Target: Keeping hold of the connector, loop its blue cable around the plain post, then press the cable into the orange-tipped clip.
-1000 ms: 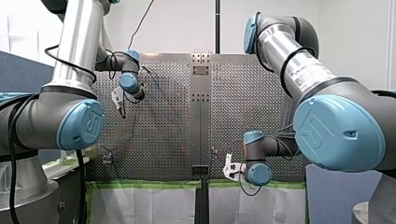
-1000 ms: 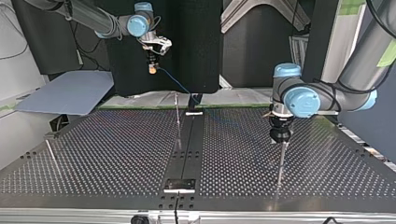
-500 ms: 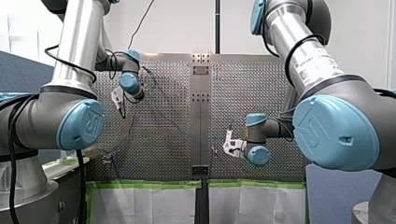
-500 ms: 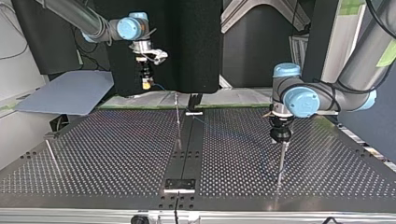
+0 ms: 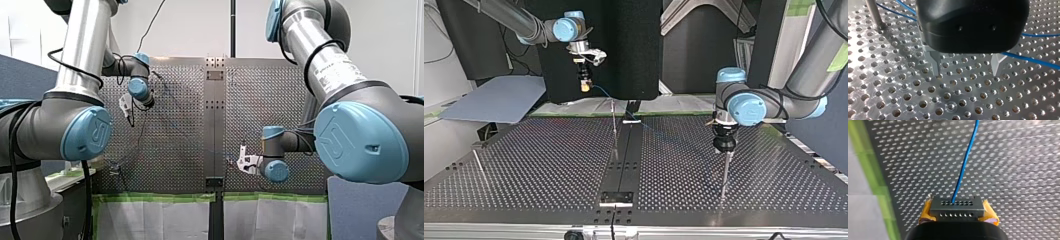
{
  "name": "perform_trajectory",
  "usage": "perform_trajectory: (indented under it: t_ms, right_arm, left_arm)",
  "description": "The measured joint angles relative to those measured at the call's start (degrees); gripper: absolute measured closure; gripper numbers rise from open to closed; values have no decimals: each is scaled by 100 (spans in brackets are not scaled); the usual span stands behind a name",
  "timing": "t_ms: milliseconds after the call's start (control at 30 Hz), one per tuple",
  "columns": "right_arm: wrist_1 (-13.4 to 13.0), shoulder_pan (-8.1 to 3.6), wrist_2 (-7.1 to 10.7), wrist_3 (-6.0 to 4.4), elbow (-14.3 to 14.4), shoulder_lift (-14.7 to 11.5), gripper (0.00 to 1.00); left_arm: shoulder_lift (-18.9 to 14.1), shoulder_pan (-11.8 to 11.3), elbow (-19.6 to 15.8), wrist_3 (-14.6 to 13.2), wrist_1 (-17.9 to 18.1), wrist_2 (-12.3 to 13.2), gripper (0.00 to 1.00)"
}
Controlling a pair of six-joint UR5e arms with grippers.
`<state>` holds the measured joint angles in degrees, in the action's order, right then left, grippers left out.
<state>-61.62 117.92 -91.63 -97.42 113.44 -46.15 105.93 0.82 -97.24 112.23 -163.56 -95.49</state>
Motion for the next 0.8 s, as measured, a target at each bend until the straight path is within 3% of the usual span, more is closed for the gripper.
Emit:
perform_trajectory:
  t_ms: [133, 367, 667, 800]
  right_arm:
    - [7, -8, -14, 43, 0, 170, 98]
    - [16, -10, -13, 54, -1, 229, 98]
    - [18, 4, -5, 54, 0, 232, 98]
    - [17, 6, -4, 52, -1, 232, 98]
  left_arm:
    - [0, 0, -2, 0, -2, 0, 1]
    - [0, 5, -2, 93, -6, 126, 1]
    - [-5, -123, -141, 542, 81, 223, 1]
    - [-7, -288, -353, 774, 278, 401, 1]
